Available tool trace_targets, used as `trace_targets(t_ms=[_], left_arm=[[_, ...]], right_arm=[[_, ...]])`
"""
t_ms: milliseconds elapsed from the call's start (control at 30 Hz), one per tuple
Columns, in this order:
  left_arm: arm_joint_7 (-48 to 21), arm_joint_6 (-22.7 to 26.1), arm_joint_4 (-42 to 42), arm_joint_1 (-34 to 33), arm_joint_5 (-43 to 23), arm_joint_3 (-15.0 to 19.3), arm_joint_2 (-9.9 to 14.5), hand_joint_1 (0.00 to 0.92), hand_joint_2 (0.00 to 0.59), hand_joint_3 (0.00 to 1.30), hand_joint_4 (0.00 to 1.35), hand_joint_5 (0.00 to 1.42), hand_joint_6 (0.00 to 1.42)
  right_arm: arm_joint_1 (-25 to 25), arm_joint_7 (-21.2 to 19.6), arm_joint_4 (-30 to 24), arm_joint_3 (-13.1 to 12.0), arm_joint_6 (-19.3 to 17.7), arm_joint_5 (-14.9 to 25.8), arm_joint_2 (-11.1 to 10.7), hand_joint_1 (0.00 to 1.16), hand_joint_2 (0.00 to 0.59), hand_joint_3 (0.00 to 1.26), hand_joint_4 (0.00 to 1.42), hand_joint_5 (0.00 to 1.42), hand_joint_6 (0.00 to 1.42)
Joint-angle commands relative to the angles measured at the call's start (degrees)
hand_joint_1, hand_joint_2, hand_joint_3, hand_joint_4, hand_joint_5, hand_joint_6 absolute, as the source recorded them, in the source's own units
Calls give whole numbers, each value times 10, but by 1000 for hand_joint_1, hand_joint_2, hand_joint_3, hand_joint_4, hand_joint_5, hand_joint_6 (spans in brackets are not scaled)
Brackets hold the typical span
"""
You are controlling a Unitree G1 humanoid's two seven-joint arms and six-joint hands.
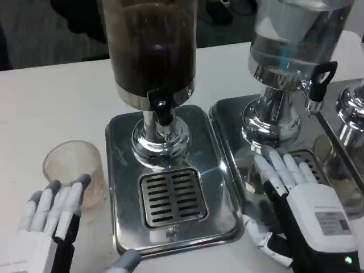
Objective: Grasp the cup under the faucet to collect the drink, then remove the cup.
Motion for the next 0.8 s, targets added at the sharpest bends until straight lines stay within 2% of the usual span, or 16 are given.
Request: trace_targets(t_ms=[33, 133, 267, 333, 567, 667, 800], left_arm=[[6, -2, -8, 0, -6, -4, -8, 0, 139, 0, 0, 0, 0], [13, -6, -5, -16, -39, 13, -18, 0, 125, 0, 0, 0, 0], [5, 2, 15, -65, -74, 35, -24, 0, 55, 0, 0, 0, 0], [-7, 18, 34, -99, -95, 42, -30, 0, 40, 0, 0, 0, 0], [-54, 35, 126, -185, -178, 51, -33, 0, 27, 0, 0, 0, 0], [-77, 19, 181, -225, -224, 52, -33, 0, 21, 0, 0, 0, 0], [-84, -3, 232, -259, -242, 44, -30, 0, 19, 0, 0, 0, 0]], right_arm=[[0, 5, -7, -5, -6, 7, -6, 360, 530, 84, 0, 0, 0], [-1, 6, -8, -6, -5, 8, -6, 360, 530, 84, 0, 0, 0], [-5, 5, -4, -7, -4, 10, -6, 360, 530, 84, 0, 0, 0], [-7, 5, -4, -9, -2, 11, -4, 360, 530, 84, 0, 0, 0], [-2, 9, -10, -7, 3, 11, -2, 360, 530, 84, 0, 0, 0], [-2, 10, -9, -7, 3, 11, -1, 360, 530, 84, 0, 0, 0], [-2, 14, -7, -6, 1, 10, -5, 361, 533, 84, 0, 0, 0]])
